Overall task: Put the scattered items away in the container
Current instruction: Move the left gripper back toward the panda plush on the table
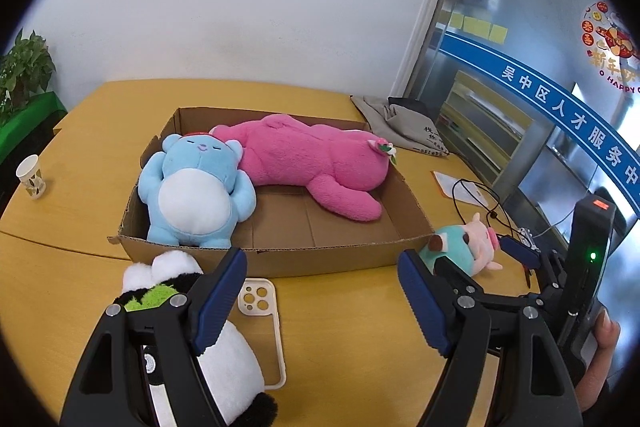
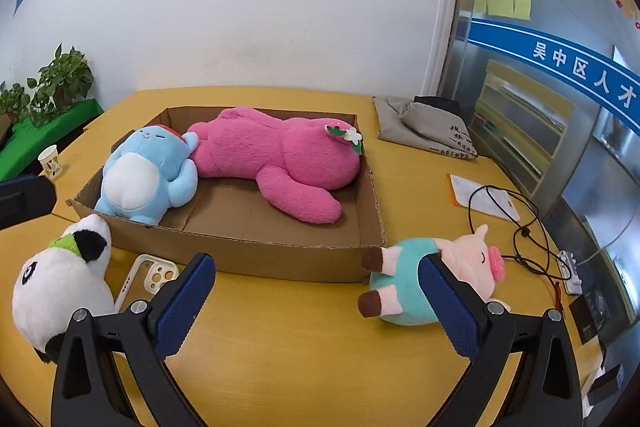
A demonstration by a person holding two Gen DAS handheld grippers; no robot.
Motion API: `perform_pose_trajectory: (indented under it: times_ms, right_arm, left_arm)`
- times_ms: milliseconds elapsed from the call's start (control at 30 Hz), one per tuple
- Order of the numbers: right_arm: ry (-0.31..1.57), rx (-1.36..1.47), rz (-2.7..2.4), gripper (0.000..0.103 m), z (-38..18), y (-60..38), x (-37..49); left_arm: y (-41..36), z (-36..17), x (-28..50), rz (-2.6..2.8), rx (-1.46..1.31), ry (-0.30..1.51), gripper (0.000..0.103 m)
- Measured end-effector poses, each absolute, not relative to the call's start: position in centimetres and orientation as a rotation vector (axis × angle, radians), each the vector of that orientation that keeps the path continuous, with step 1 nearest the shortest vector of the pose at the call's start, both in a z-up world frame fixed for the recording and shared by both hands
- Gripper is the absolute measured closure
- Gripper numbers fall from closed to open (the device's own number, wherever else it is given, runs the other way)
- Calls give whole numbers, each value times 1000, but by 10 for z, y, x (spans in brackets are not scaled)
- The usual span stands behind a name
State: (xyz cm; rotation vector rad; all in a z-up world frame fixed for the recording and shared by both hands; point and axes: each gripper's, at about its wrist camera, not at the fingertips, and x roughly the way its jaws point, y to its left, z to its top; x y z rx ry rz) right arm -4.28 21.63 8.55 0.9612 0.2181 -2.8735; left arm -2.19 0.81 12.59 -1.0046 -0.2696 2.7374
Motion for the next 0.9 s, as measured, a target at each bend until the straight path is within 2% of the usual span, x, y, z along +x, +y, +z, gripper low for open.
perform_pose_trajectory:
  times_ms: [900]
  right_arm:
    - [268,1004,-2873,0,77,204,-56]
  left_arm:
    - [-3,102,-24,2772,-1001,-292,25]
